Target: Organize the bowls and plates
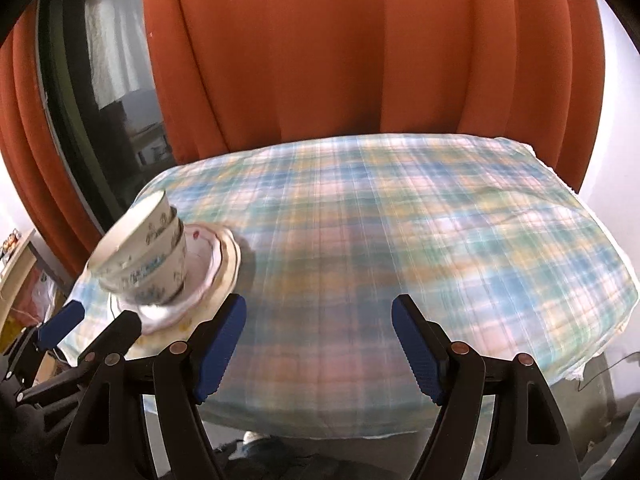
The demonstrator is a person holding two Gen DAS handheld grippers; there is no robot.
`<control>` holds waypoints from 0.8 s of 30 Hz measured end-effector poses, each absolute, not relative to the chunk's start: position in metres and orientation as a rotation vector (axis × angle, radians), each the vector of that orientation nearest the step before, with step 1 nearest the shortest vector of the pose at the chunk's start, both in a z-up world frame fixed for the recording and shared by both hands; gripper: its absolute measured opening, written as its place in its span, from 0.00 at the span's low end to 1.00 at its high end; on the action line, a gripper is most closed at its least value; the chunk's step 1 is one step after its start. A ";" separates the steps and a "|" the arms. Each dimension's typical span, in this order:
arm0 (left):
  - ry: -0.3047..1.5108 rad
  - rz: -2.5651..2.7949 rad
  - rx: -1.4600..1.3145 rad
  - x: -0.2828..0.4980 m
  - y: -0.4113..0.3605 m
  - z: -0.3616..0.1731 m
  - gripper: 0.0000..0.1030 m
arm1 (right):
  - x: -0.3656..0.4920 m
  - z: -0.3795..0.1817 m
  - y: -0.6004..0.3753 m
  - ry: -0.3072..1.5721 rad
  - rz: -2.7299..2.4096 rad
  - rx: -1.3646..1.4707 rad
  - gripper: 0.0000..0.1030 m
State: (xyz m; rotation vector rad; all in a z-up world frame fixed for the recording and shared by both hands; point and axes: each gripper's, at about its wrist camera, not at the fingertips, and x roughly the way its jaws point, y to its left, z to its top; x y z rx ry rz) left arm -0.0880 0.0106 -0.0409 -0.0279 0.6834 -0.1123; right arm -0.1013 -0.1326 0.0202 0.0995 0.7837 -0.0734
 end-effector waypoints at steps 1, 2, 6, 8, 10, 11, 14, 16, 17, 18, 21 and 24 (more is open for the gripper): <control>0.685 -0.106 -0.030 -0.091 0.009 -0.042 0.82 | -0.105 0.019 -0.134 0.781 -0.074 0.098 0.76; 0.685 -0.097 -0.035 -0.093 0.009 -0.042 0.84 | -0.109 0.019 -0.134 0.781 -0.083 0.093 0.78; 0.675 -0.086 -0.056 -0.099 0.008 -0.040 0.88 | -0.123 0.021 -0.141 0.762 -0.093 0.089 0.82; 0.674 -0.088 -0.052 -0.101 0.005 -0.039 0.88 | -0.128 0.022 -0.142 0.749 -0.103 0.075 0.83; 0.676 -0.091 -0.052 -0.103 0.002 -0.040 0.89 | -0.132 0.023 -0.143 0.739 -0.109 0.065 0.83; 0.678 -0.091 -0.051 -0.104 0.001 -0.040 0.90 | -0.134 0.023 -0.145 0.732 -0.110 0.062 0.83; 0.673 -0.097 -0.047 -0.107 -0.003 -0.039 0.93 | -0.140 0.024 -0.149 0.715 -0.112 0.058 0.83; 0.669 -0.101 -0.042 -0.110 -0.005 -0.038 0.94 | -0.141 0.024 -0.152 0.710 -0.112 0.062 0.83; 0.669 -0.102 -0.037 -0.111 -0.007 -0.038 0.94 | -0.142 0.025 -0.154 0.709 -0.114 0.063 0.83; 0.669 -0.102 -0.035 -0.111 -0.008 -0.038 0.95 | -0.143 0.024 -0.155 0.709 -0.113 0.064 0.83; 0.669 -0.096 -0.034 -0.112 -0.009 -0.037 0.96 | -0.143 0.024 -0.157 0.710 -0.105 0.068 0.83; 0.668 -0.088 -0.036 -0.112 -0.008 -0.036 0.97 | -0.144 0.025 -0.156 0.703 -0.096 0.062 0.83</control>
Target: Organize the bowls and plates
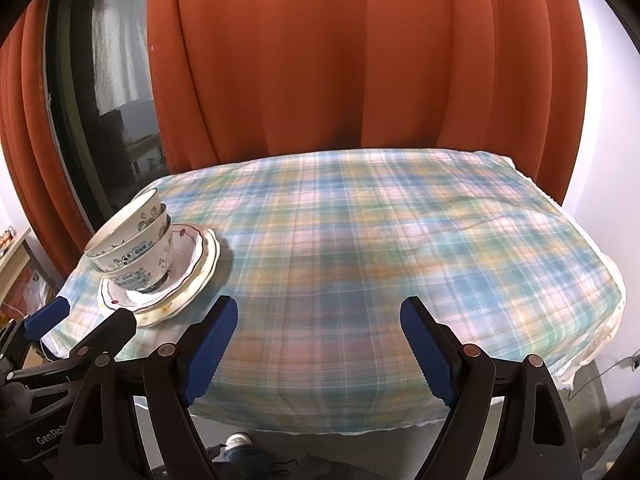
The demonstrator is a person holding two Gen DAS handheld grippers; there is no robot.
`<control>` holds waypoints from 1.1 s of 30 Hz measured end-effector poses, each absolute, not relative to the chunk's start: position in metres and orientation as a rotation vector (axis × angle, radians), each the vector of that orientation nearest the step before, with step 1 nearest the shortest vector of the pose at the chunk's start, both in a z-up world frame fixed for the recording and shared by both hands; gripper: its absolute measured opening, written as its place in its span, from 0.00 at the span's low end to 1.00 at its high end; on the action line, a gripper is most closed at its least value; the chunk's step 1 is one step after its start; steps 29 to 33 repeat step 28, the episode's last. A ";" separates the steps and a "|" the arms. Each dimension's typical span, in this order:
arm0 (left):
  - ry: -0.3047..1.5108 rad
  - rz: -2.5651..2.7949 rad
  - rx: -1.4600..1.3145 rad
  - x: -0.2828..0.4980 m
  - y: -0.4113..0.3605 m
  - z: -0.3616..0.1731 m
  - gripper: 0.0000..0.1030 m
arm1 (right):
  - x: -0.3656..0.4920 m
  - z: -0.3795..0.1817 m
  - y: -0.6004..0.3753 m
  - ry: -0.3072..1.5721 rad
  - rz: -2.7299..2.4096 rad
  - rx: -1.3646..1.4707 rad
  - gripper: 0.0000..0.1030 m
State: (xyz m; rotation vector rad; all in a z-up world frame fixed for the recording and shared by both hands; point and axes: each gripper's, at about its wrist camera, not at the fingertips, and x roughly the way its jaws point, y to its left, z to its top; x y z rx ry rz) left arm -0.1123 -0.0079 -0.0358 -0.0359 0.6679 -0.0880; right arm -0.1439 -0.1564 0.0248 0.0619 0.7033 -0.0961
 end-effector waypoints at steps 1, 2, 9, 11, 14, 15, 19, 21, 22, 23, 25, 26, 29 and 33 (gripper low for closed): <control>0.668 -0.087 -0.036 -0.113 -0.008 -0.035 0.97 | -0.144 0.025 -0.156 0.700 -0.094 0.059 0.83; 0.668 -0.087 -0.035 -0.112 -0.008 -0.035 0.97 | -0.144 0.025 -0.156 0.699 -0.091 0.058 0.83; 0.661 -0.085 -0.036 -0.111 -0.007 -0.034 0.97 | -0.143 0.026 -0.155 0.694 -0.090 0.058 0.83; 0.661 -0.087 -0.037 -0.110 -0.007 -0.034 0.97 | -0.143 0.026 -0.155 0.695 -0.090 0.057 0.83; 0.660 -0.091 -0.035 -0.109 -0.008 -0.034 0.99 | -0.144 0.027 -0.155 0.692 -0.099 0.057 0.84; 0.661 -0.086 -0.032 -0.109 -0.009 -0.034 1.00 | -0.144 0.028 -0.156 0.691 -0.103 0.057 0.84; 0.659 -0.094 -0.032 -0.106 -0.011 -0.034 1.00 | -0.144 0.028 -0.158 0.687 -0.112 0.060 0.84; 0.659 -0.095 -0.031 -0.104 -0.013 -0.034 1.00 | -0.144 0.028 -0.159 0.686 -0.118 0.060 0.84; 0.660 -0.095 -0.030 -0.104 -0.013 -0.034 1.00 | -0.144 0.028 -0.160 0.686 -0.119 0.062 0.84; 0.660 -0.093 -0.026 -0.103 -0.014 -0.034 1.00 | -0.143 0.028 -0.161 0.686 -0.121 0.062 0.84; 0.657 -0.095 -0.024 -0.103 -0.015 -0.034 1.00 | -0.142 0.028 -0.162 0.685 -0.123 0.062 0.84; 0.656 -0.093 -0.022 -0.103 -0.016 -0.034 1.00 | -0.142 0.028 -0.162 0.684 -0.123 0.063 0.84; 0.655 -0.090 -0.020 -0.102 -0.016 -0.033 1.00 | -0.140 0.027 -0.164 0.685 -0.120 0.065 0.85; 0.655 -0.090 -0.020 -0.102 -0.016 -0.033 1.00 | -0.140 0.027 -0.164 0.685 -0.120 0.065 0.85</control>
